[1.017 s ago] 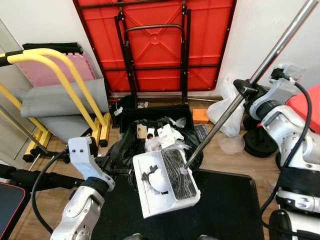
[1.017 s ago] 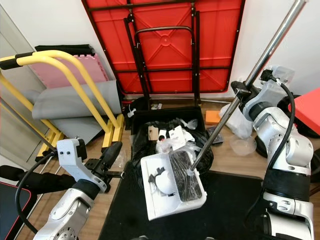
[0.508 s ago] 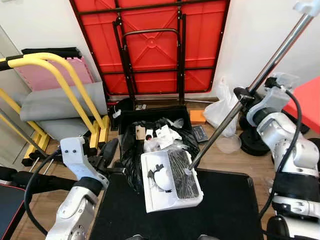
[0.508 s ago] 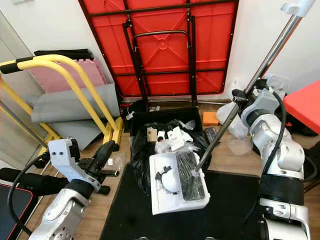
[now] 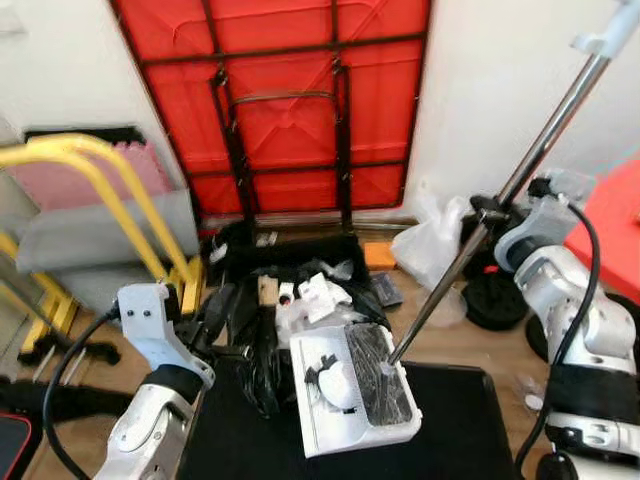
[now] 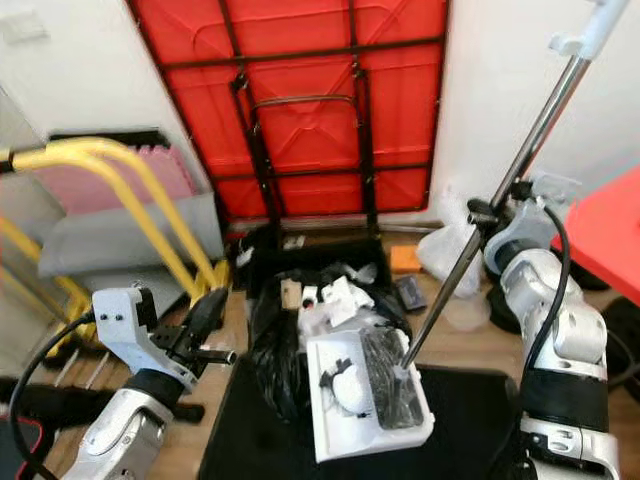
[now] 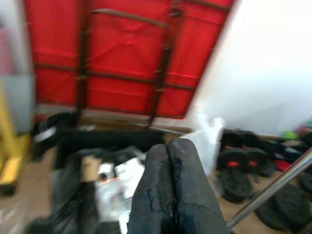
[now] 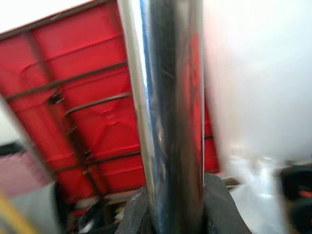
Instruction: Sweep floor
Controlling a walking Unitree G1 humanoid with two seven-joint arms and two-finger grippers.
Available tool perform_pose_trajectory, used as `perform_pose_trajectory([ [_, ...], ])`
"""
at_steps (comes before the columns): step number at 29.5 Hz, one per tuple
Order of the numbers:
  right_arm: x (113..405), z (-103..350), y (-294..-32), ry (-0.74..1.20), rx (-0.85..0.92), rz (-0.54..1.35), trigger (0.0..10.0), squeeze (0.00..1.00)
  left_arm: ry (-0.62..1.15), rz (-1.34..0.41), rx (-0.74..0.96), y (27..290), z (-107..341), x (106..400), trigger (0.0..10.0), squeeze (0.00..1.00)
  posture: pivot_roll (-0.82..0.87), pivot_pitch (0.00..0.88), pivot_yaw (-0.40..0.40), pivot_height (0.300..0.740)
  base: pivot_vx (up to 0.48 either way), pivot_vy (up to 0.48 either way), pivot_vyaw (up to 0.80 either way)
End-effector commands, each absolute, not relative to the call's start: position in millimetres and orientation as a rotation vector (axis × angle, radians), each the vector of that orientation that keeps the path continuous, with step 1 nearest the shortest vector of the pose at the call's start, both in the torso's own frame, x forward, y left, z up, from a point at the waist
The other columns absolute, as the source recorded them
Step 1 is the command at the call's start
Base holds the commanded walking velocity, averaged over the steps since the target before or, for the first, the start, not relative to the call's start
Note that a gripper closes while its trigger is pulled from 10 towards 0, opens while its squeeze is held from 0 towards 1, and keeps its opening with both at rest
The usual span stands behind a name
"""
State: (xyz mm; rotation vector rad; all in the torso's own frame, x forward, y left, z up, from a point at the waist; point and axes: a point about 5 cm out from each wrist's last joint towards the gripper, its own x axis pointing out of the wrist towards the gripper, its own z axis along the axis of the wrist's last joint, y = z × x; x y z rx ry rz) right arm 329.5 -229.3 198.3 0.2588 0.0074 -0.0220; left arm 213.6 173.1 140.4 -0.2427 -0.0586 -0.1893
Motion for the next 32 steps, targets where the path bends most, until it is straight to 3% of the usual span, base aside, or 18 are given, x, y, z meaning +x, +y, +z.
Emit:
perform_pose_trajectory([
  [1,331.0,217.5,-218.1,-0.098,0.311,0.044,10.0,0.00,-0.057,-0.167,-0.229,175.9,140.0,214.3,10.0,0.00,-0.15,0.059,0.010,0.740,0.349,0.000,0.00],
  [12,333.0,221.0,-219.4,-0.107,0.319,0.035,10.0,0.00,-0.059,-0.172,-0.231,175.1,139.8,214.1,10.0,0.00,-0.15,0.065,0.013,0.740,0.346,0.000,0.00],
  [20,337.0,231.3,-219.9,-0.141,0.280,0.048,10.0,0.00,-0.037,-0.204,-0.219,171.1,140.1,212.5,10.0,0.00,-0.15,0.084,0.015,0.740,0.000,0.000,0.00],
  [25,342.6,241.9,-219.5,-0.176,0.199,0.065,10.0,0.00,-0.013,-0.265,-0.210,162.1,142.0,206.9,10.0,0.00,-0.14,0.110,0.018,0.740,0.000,0.000,0.00],
  [26,351.1,251.6,-217.4,-0.202,0.118,0.072,10.0,0.00,0.017,-0.338,-0.221,148.0,142.1,197.2,10.0,0.00,-0.14,0.150,0.022,0.740,0.000,0.000,0.00],
  [32,369.0,272.5,-212.0,-0.252,-0.016,0.079,10.0,0.00,0.057,-0.432,-0.235,128.9,144.6,179.1,10.0,0.00,-0.13,0.192,0.016,0.740,0.000,0.000,0.00],
])
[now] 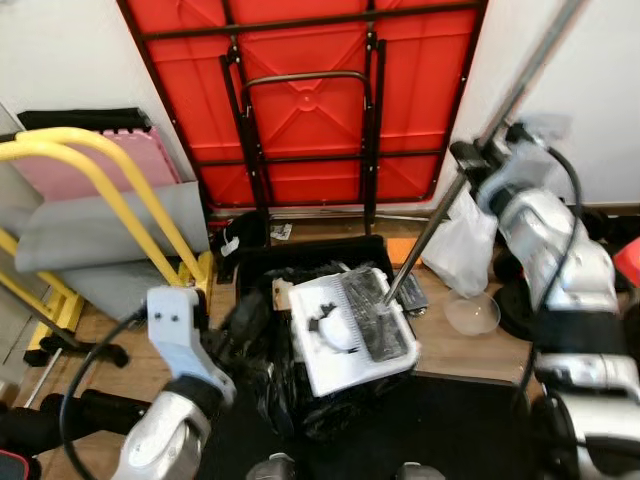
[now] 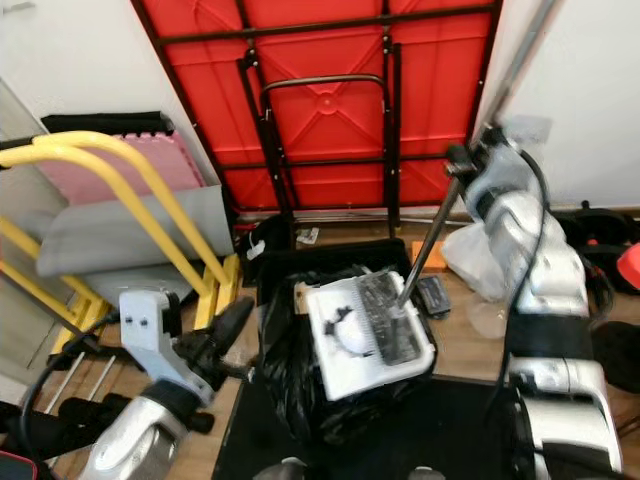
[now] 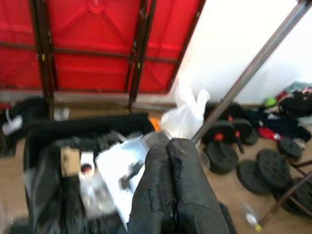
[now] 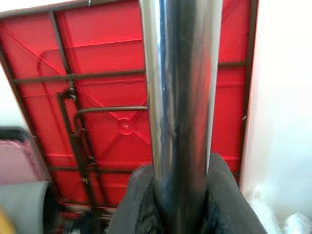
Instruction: Sweep floor
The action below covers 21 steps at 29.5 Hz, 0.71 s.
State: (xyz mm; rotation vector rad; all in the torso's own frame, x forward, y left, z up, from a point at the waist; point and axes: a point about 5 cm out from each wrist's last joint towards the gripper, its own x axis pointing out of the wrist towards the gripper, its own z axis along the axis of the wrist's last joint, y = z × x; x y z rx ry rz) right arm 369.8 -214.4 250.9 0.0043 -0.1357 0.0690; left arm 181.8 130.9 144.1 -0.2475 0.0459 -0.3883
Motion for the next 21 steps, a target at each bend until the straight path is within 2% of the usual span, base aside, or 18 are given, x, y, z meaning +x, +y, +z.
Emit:
perform_pose_trajectory([
  [1,375.9,281.5,-208.2,-0.271,-0.062,0.082,10.0,0.00,0.065,-0.449,-0.239,125.2,146.6,172.8,10.0,0.00,-0.12,0.208,0.013,0.740,0.000,0.000,0.00],
  [3,375.9,281.5,-208.2,-0.271,-0.062,0.082,10.0,0.00,0.065,-0.449,-0.239,125.2,146.6,172.8,10.0,0.00,-0.12,0.208,0.013,0.740,0.000,0.000,0.00],
  [4,384.8,293.6,-199.4,-0.297,-0.094,0.092,10.0,0.00,0.072,-0.468,-0.222,122.5,149.5,165.1,10.0,0.00,-0.11,0.249,0.006,0.740,0.000,0.000,0.00],
  [7,384.8,293.6,-199.4,-0.297,-0.094,0.092,10.0,0.00,0.072,-0.468,-0.222,122.5,149.5,165.1,10.0,0.00,-0.11,0.249,0.006,0.740,0.000,0.000,0.00],
  [8,393.1,307.2,-186.2,-0.329,-0.135,0.115,10.0,0.00,0.080,-0.492,-0.204,119.2,152.1,157.4,10.0,0.00,-0.09,0.273,-0.001,0.740,0.000,0.000,0.00],
  [10,393.1,307.2,-186.2,-0.329,-0.135,0.115,10.0,0.00,0.080,-0.492,-0.204,119.2,152.1,157.4,10.0,0.00,-0.09,0.273,-0.001,0.740,0.000,0.000,0.00],
  [11,399.6,324.0,-165.8,-0.376,-0.203,0.150,10.0,0.00,0.084,-0.509,-0.196,116.9,155.0,150.4,10.0,0.00,-0.09,0.297,-0.008,0.740,0.000,0.000,0.00],
  [13,399.6,324.0,-165.8,-0.376,-0.203,0.150,10.0,0.00,0.084,-0.509,-0.196,116.9,155.0,150.4,10.0,0.00,-0.09,0.297,-0.008,0.740,0.000,0.000,0.00],
  [14,402.9,337.7,-146.9,-0.420,-0.242,0.186,10.0,0.00,0.088,-0.519,-0.192,115.0,157.4,145.0,10.0,0.00,-0.08,0.309,-0.012,0.740,0.000,0.000,0.00],
  [15,402.9,337.7,-146.9,-0.420,-0.242,0.186,10.0,0.00,0.088,-0.519,-0.192,115.0,157.4,145.0,10.0,0.00,-0.08,0.309,-0.012,0.740,0.000,0.000,0.00],
  [16,403.9,347.7,-128.2,-0.457,-0.271,0.222,10.0,0.00,0.089,-0.524,-0.192,113.7,159.1,142.2,10.0,0.00,-0.08,0.315,-0.016,0.740,0.000,0.000,0.00],
  [17,403.9,347.7,-128.2,-0.457,-0.271,0.222,10.0,0.00,0.089,-0.524,-0.192,113.7,159.1,142.2,10.0,0.00,-0.08,0.315,-0.016,0.740,0.000,0.000,0.00],
  [18,403.1,356.4,-106.7,-0.495,-0.298,0.264,10.0,0.00,0.088,-0.527,-0.193,112.5,160.8,140.3,10.0,0.00,-0.07,0.326,-0.023,0.740,0.000,0.000,0.00],
  [20,403.1,356.4,-106.7,-0.495,-0.298,0.264,10.0,0.00,0.088,-0.527,-0.193,112.5,160.8,140.3,10.0,0.00,-0.07,0.326,-0.023,0.740,0.000,0.000,0.00],
  [21,401.2,363.7,-86.9,-0.542,-0.355,0.301,10.0,0.00,0.091,-0.529,-0.191,111.0,162.6,138.4,10.0,0.00,-0.07,0.331,-0.026,0.740,0.000,0.000,0.00],
])
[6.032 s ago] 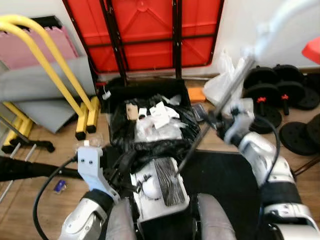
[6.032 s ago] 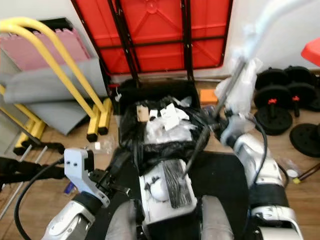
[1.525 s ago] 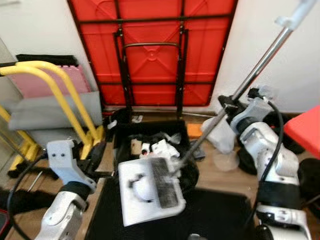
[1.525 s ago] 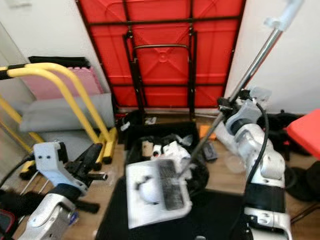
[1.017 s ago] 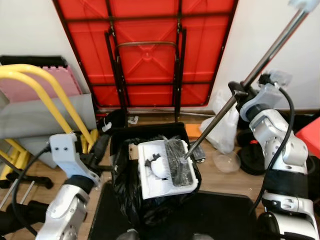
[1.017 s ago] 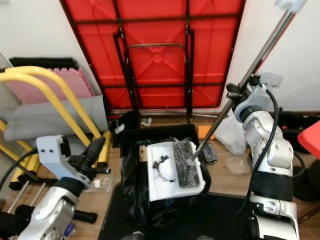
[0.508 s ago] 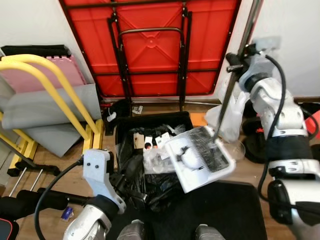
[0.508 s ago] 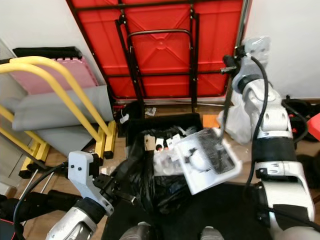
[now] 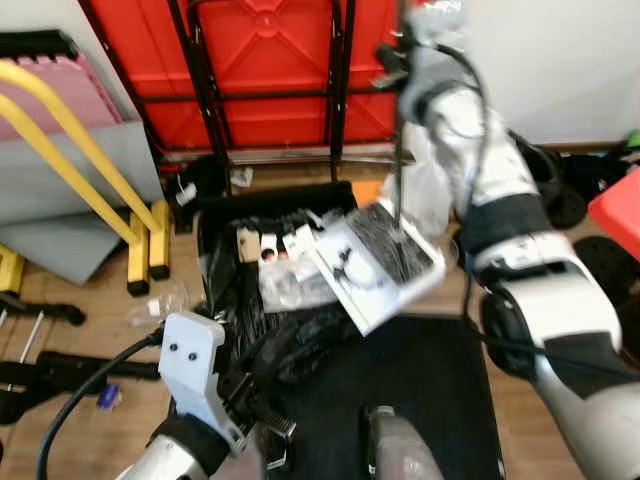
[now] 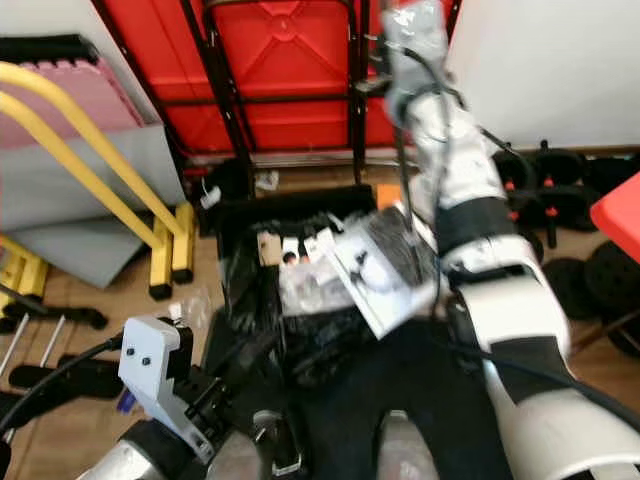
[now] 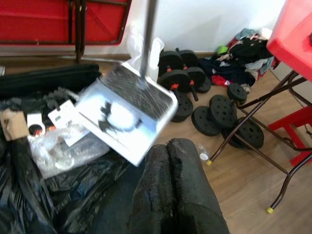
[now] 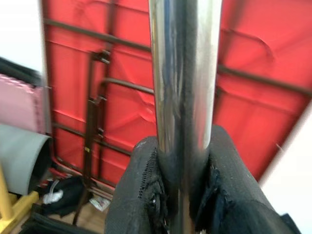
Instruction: Sweep floor
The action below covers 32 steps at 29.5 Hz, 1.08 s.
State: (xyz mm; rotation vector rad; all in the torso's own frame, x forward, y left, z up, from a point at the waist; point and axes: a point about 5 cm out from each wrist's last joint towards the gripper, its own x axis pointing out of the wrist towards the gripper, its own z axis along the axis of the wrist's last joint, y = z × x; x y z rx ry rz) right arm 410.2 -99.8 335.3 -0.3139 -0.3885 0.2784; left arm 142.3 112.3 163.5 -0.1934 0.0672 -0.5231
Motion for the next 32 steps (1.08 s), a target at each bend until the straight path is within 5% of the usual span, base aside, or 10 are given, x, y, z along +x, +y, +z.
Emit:
perform_pose_trajectory([
  [1,401.2,363.7,-86.9,-0.542,-0.355,0.301,10.0,0.00,0.091,-0.529,-0.191,111.0,162.6,138.4,10.0,0.00,-0.07,0.331,-0.026,0.740,0.000,0.000,0.00],
  [5,392.4,387.7,-45.7,-0.676,-0.397,0.336,10.0,0.00,0.094,-0.527,-0.196,107.6,166.0,134.0,10.0,0.00,-0.05,0.337,-0.038,0.740,0.000,0.000,0.00],
  [12,384.0,405.4,-20.3,-0.797,-0.479,0.311,10.0,0.00,0.096,-0.524,-0.193,105.5,168.7,129.7,10.0,0.00,-0.06,0.337,-0.047,0.740,0.000,0.000,0.00],
  [32,374.6,388.1,7.0,-0.924,-0.674,0.375,10.0,0.00,0.091,-0.521,-0.180,105.7,170.5,129.9,10.0,0.00,-0.05,0.333,-0.044,0.740,0.000,0.000,0.00],
])
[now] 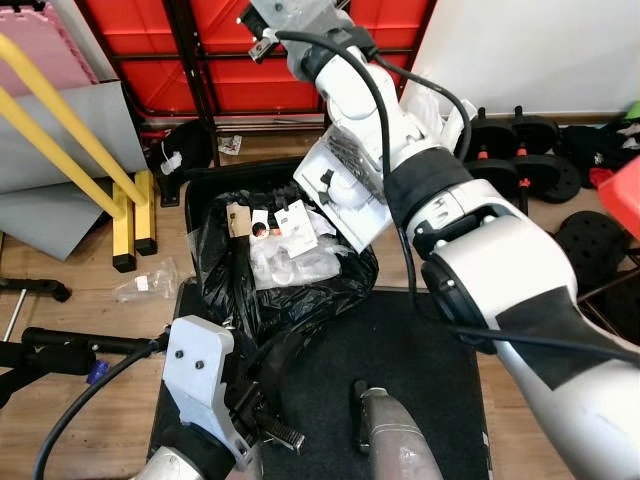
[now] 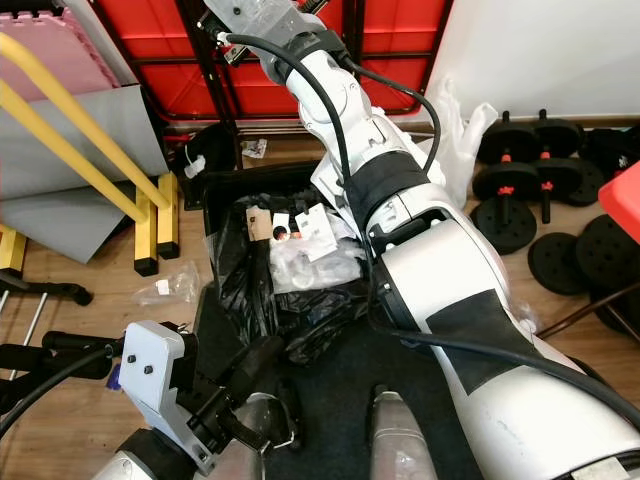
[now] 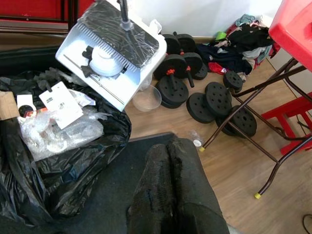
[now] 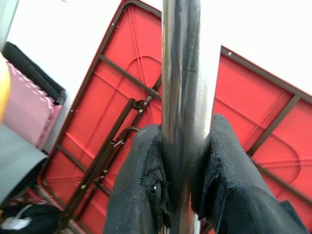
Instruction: Sweep floor
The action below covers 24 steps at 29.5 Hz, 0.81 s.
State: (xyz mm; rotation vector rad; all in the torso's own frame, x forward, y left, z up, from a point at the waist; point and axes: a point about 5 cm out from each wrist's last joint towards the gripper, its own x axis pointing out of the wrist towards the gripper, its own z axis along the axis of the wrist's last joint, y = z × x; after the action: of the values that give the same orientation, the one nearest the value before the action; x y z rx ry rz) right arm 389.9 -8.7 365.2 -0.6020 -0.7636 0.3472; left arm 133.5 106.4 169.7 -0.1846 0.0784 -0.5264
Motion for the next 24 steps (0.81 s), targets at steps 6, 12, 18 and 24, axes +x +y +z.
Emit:
perform_pose_trajectory([
  [6,368.9,384.2,18.5,-0.990,-0.786,0.398,10.0,0.00,0.091,-0.518,-0.174,105.9,170.6,129.8,10.0,0.00,-0.05,0.333,-0.045,0.740,0.000,0.000,0.00],
  [12,364.9,376.1,27.3,-1.024,-0.856,0.441,10.0,0.00,0.090,-0.517,-0.171,105.9,171.0,129.8,10.0,0.00,-0.04,0.334,-0.045,0.740,0.000,0.000,0.00],
  [18,361.4,374.4,34.0,-1.047,-0.867,0.470,10.0,0.00,0.087,-0.514,-0.169,105.6,171.5,130.0,10.0,0.00,-0.05,0.332,-0.047,0.740,0.000,0.000,0.00],
  [24,361.2,371.8,38.3,-0.988,-0.754,0.519,10.0,0.00,0.086,-0.514,-0.168,105.6,171.7,130.1,10.0,0.00,-0.04,0.332,-0.047,0.740,0.000,0.000,0.00],
])
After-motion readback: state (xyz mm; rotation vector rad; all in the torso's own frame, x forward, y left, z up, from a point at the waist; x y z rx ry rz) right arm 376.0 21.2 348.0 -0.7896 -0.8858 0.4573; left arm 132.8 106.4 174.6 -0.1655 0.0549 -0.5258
